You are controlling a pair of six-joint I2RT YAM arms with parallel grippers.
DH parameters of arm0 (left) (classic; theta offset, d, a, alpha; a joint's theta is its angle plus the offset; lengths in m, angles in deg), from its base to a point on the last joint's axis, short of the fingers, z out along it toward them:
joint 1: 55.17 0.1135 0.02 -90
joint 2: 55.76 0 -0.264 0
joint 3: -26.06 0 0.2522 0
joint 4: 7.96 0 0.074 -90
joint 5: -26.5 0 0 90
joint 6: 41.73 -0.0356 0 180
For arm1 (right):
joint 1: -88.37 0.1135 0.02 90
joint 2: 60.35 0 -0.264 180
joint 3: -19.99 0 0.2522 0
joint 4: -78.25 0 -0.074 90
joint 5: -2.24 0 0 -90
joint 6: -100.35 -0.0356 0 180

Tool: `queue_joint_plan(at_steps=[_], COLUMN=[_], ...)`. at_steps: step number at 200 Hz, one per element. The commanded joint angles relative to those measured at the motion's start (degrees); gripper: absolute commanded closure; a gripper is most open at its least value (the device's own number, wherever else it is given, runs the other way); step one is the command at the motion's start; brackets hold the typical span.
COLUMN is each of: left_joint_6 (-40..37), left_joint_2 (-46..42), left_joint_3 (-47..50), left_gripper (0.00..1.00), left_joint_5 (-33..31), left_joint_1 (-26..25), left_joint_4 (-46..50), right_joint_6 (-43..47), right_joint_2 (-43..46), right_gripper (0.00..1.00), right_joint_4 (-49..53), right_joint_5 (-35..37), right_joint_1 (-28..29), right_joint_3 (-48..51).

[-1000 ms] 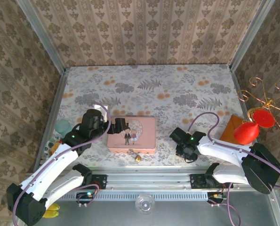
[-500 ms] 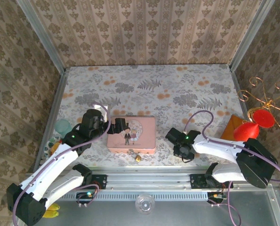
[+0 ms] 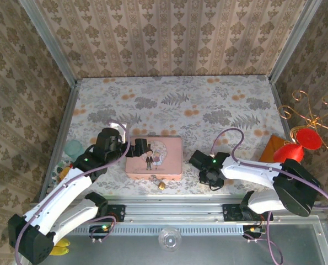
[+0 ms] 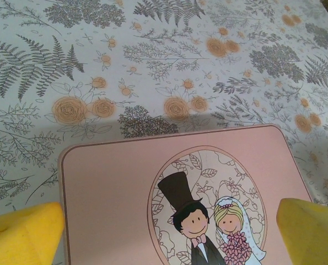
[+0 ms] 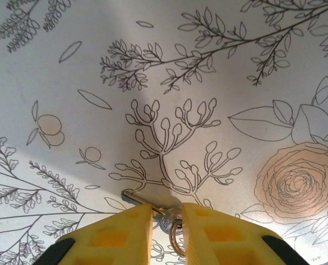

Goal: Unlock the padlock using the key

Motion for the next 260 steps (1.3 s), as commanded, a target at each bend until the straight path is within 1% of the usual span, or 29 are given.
queue_joint_plan(at_steps=[1, 55, 99, 116, 142, 158, 189, 222, 260], left_joint_6=[-0.8, -0.9, -1.1, -1.1, -1.2, -1.1, -0.9, -0.6, 1.2], left_joint_2=[0.1, 0.4, 1.0, 1.5, 1.8, 1.8, 2.3, 2.9, 4.3], left_joint_3=[-2.0, -2.2, -2.2, -2.6, -2.8, -2.8, -3.0, -3.9, -4.5], left_gripper=[0.00, 0.00, 0.00, 0.00, 0.00, 0.00, 0.00, 0.00, 0.00], left_joint_5=[-0.1, 0.0, 0.0, 0.3, 0.4, 0.6, 1.5, 2.5, 4.5], left_joint_1=[-0.2, -0.3, -0.2, -0.3, -0.3, -0.3, -0.2, -0.2, -0.2], left_joint_4=[0.5, 0.4, -0.1, -0.3, -0.5, -0.6, -0.8, -1.0, -3.6], right_joint_6=[-1.9, -2.1, -2.7, -2.7, -2.7, -2.3, -1.5, -0.9, -0.5], right_joint_2=[-0.4, -0.8, -2.3, -2.8, -2.5, -1.4, 3.0, 9.0, 12.8], right_gripper=[0.74, 0.74, 0.80, 0.84, 0.95, 1.00, 1.00, 1.00, 1.00], right_joint_4=[3.5, 2.9, 1.0, 1.3, 2.9, 3.9, 4.9, 3.5, 1.6], right_joint_5=[0.9, 1.0, 1.0, 1.3, 2.4, 3.3, 5.9, 8.5, 12.9], right_joint_1=[0.7, 0.7, 0.8, 1.2, 1.6, 1.9, 2.1, 2.1, 2.1], right_joint_3=[-0.9, 0.0, 0.8, 0.7, -0.4, -1.7, -3.6, -5.0, -8.8])
